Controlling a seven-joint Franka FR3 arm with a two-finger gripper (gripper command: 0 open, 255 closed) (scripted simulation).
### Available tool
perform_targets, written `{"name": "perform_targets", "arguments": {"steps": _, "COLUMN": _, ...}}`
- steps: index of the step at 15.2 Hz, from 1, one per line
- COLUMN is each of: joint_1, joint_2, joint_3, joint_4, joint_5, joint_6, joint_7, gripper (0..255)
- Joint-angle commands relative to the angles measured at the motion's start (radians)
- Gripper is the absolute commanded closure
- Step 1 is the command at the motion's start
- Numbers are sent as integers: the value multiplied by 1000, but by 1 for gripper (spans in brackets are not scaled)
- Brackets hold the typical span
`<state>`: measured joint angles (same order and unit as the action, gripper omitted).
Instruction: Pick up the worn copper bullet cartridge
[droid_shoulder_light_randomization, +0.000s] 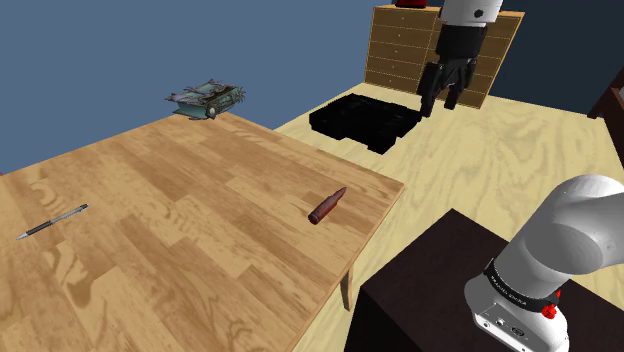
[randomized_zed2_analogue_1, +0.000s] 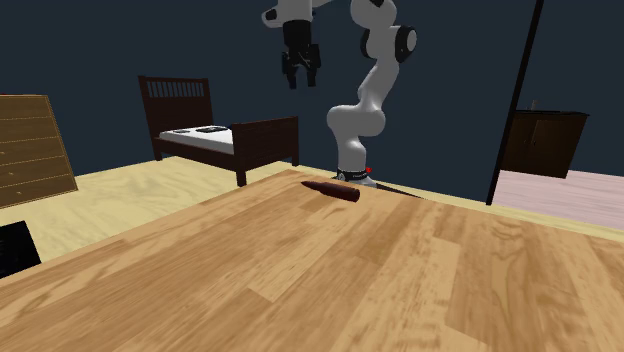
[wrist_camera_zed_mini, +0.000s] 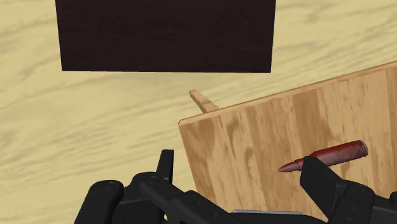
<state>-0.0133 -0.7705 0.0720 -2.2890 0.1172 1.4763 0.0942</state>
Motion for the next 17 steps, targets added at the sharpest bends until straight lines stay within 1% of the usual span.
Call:
{"name": "perform_targets", "arguments": {"steps": 1, "joint_1": 0, "joint_2": 0, "joint_3": 0, "joint_4": 0, "joint_5": 0, "joint_6": 0, "joint_7": 0, "gripper": 0}}
{"name": "perform_targets", "arguments": {"steps": 5, "joint_1": -34, "joint_2": -53, "joint_3": 129, "joint_4": -103, "joint_5": 79, "joint_6": 92, "joint_7": 252, "gripper": 0}}
{"name": "perform_targets", "arguments": {"steps": 9, "joint_1": -69, "joint_2": -60, "joint_3": 273, "joint_4": -166, "joint_5": 159, "joint_6": 193, "joint_7": 504, "gripper": 0}}
{"name": "perform_targets", "arguments": {"steps": 13, "joint_1": -120, "joint_2": -17, "joint_3": 430, "joint_4": -187, "joint_5": 226, "joint_6": 301, "joint_7": 755, "gripper": 0}}
{"name": "perform_targets", "arguments": {"steps": 15, "joint_1": -155, "joint_2": 21, "joint_3": 512, "joint_4": -183, "joint_5": 249, "joint_6": 357, "joint_7": 882, "gripper": 0}}
{"name": "perform_targets", "arguments": {"steps": 17, "joint_1": -201, "joint_2": 69, "joint_3": 598, "joint_4": -168, "joint_5": 263, "joint_6": 413, "joint_7": 1010, "gripper": 0}}
